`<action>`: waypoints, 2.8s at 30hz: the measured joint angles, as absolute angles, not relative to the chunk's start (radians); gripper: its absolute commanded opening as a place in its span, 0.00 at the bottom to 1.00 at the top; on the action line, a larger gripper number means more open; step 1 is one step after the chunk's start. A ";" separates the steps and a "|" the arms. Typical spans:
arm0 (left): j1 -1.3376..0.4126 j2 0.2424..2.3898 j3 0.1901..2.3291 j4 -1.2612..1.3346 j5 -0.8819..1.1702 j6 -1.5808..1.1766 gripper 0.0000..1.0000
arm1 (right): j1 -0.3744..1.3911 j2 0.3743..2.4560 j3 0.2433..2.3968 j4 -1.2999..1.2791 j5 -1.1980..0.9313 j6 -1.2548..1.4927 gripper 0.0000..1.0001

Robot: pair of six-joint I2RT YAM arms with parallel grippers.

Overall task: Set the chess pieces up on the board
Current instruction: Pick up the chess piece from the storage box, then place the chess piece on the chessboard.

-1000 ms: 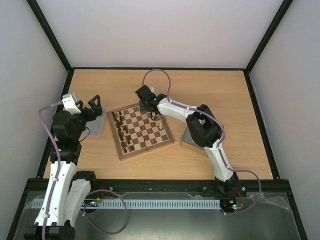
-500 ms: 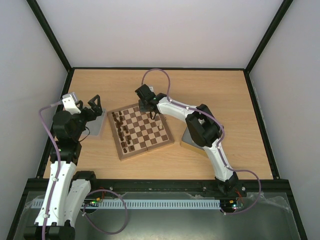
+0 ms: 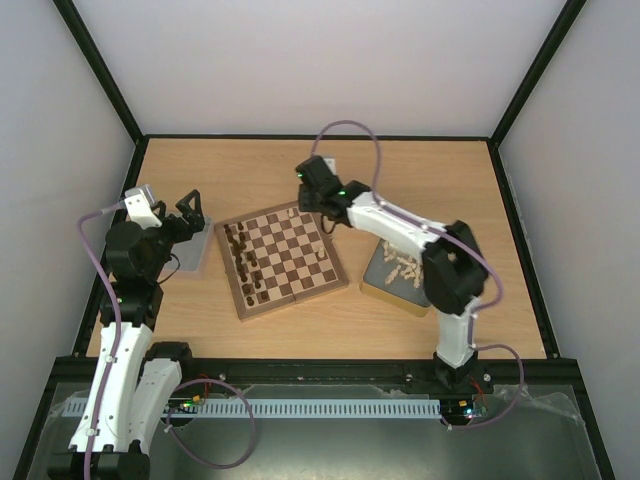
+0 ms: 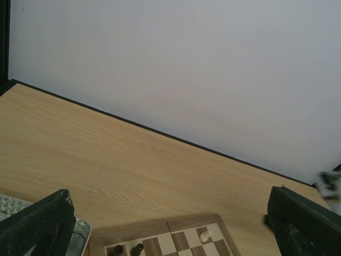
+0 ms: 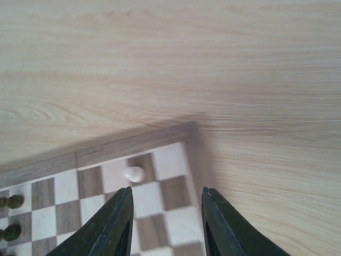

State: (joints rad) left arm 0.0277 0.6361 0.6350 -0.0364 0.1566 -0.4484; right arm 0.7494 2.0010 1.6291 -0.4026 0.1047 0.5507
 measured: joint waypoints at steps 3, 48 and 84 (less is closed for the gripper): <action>0.028 0.635 0.635 -0.036 0.157 -0.448 1.00 | 0.713 1.830 1.486 -0.376 0.142 0.573 0.34; 0.027 0.633 0.635 -0.036 0.167 -0.448 1.00 | 0.462 1.560 0.829 -0.339 0.200 0.749 0.21; -0.056 0.691 0.628 0.010 0.375 -0.523 1.00 | 0.462 1.210 0.812 -0.361 0.084 0.759 0.02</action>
State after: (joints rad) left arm -0.0559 0.6914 0.6277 0.0101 0.3752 -0.5228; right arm 0.4622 1.2098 0.8120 -0.3614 0.0841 0.7586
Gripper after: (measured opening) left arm 0.997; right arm 0.065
